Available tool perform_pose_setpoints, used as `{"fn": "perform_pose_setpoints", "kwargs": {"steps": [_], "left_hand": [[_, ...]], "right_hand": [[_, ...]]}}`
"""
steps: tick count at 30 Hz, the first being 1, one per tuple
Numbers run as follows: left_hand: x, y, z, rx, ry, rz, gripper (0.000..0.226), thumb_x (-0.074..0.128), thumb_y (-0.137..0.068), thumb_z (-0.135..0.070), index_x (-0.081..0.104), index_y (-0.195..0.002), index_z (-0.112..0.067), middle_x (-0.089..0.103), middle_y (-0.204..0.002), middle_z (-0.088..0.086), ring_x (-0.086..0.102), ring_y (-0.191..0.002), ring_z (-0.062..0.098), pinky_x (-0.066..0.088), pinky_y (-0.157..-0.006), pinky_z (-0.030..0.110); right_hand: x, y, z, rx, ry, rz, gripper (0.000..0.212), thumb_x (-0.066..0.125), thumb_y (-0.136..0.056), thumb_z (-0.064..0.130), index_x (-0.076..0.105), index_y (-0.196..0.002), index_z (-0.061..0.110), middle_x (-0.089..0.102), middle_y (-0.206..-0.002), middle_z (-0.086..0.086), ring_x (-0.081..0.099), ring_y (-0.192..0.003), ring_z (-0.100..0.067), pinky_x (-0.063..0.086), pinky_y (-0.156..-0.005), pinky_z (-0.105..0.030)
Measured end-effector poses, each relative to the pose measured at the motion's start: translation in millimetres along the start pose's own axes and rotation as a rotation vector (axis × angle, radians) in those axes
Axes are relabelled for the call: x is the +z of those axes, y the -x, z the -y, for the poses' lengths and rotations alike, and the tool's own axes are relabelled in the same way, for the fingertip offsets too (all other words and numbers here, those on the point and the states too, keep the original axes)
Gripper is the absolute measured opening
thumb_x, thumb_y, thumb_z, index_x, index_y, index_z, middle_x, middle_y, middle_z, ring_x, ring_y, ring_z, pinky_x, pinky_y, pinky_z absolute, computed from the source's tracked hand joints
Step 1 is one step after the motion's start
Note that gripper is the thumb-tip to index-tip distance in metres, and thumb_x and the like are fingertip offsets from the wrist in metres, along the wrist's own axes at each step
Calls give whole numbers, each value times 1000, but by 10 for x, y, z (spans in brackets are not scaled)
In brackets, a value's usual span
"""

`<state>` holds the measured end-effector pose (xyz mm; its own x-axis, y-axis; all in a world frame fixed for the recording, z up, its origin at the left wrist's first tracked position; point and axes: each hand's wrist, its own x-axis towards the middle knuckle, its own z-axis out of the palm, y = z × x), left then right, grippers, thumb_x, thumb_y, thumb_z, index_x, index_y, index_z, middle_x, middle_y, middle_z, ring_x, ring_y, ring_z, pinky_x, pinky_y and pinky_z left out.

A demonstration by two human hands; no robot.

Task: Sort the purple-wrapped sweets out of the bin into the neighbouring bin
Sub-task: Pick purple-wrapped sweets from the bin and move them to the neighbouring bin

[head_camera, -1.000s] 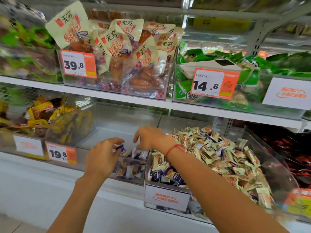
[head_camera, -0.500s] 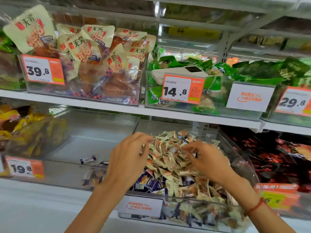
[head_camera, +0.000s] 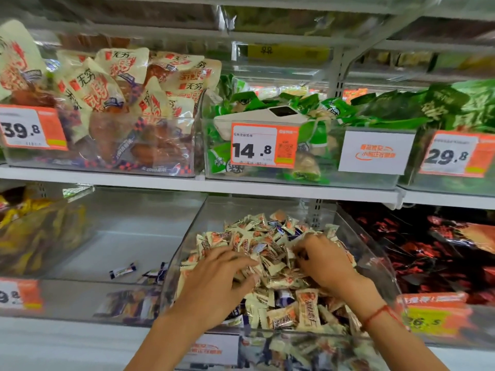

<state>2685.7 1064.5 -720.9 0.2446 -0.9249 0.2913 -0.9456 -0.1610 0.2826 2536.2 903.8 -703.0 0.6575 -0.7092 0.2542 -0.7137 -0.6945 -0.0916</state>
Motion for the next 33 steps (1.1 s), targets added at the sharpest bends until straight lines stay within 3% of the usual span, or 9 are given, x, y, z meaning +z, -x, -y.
{"fn": "perform_pose_setpoints", "kwargs": {"steps": [6, 8, 10, 12, 15, 19, 22, 26, 33], "left_hand": [[-73, -5, -138, -102, 114, -162, 26, 52, -92, -40, 61, -116, -44, 46, -130, -32, 38, -128, -4, 35, -99, 21], [-68, -87, -203, -116, 115, -259, 22, 53, -93, -36, 65, -110, -42, 50, -124, -30, 60, -101, -2, 41, -73, 7], [-58, -235, -243, -99, 135, -307, 18, 56, -92, -34, 67, -106, -41, 61, -118, -23, 62, -71, 0, 43, -56, 8], [-51, -398, -263, -72, 131, -284, 19, 59, -92, -32, 66, -109, -39, 66, -112, -17, 62, -69, 1, 53, -62, 19], [13, -619, -248, -52, -41, -150, 30, 57, -94, -31, 58, -124, -33, 62, -121, -7, 64, -91, 8, 55, -75, 27], [102, -782, -257, -106, -280, -42, 30, 55, -94, -35, 62, -120, -23, 59, -121, 1, 47, -118, 19, 47, -81, 32], [129, -784, -274, -114, -282, -41, 27, 56, -94, -34, 63, -119, -26, 62, -114, 3, 49, -118, 19, 46, -79, 32], [63, -600, -257, -64, -83, -145, 33, 60, -91, -37, 58, -124, -35, 68, -111, -10, 62, -102, 7, 50, -80, 25], [-164, -9, -444, -79, 353, -440, 36, 62, -81, -52, 57, -116, -50, 60, -97, -33, 55, -72, -15, 48, -67, 12]], "right_hand": [[-12, 138, -159, -31, -179, 11, 13, 57, -91, 22, 54, -102, 28, 66, -104, 3, 61, -101, -21, 48, -74, -32], [-63, 168, -216, -13, -314, -81, 18, 65, -88, 24, 58, -103, 32, 66, -101, 12, 62, -99, -12, 52, -81, -35], [-170, 176, -256, 1, -416, -145, 22, 69, -86, 23, 58, -101, 35, 61, -97, 16, 61, -98, -10, 52, -84, -37], [-289, 188, -312, 3, -450, -110, 21, 66, -89, 18, 56, -100, 33, 57, -97, 12, 59, -96, -12, 51, -83, -32], [-386, 238, -385, -14, -446, 138, 14, 50, -98, 15, 51, -109, 24, 59, -103, 2, 62, -89, -17, 50, -74, -28], [-281, 223, -372, -59, -379, 158, 32, 39, -101, 10, 52, -127, 23, 66, -110, -7, 54, -57, 1, 42, -54, -17], [-190, 215, -318, -93, -215, 257, 46, 44, -93, 4, 54, -134, 23, 54, -138, -3, 55, -119, -14, 45, -100, -28], [-138, 208, -292, -79, -141, 294, 53, 51, -86, 3, 55, -133, 26, 47, -144, -1, 44, -132, -23, 40, -107, -40], [-179, 152, -385, -107, -244, 186, 20, 76, -80, 22, 75, -100, 24, 68, -115, 9, 60, -108, -10, 48, -92, -24]]}}
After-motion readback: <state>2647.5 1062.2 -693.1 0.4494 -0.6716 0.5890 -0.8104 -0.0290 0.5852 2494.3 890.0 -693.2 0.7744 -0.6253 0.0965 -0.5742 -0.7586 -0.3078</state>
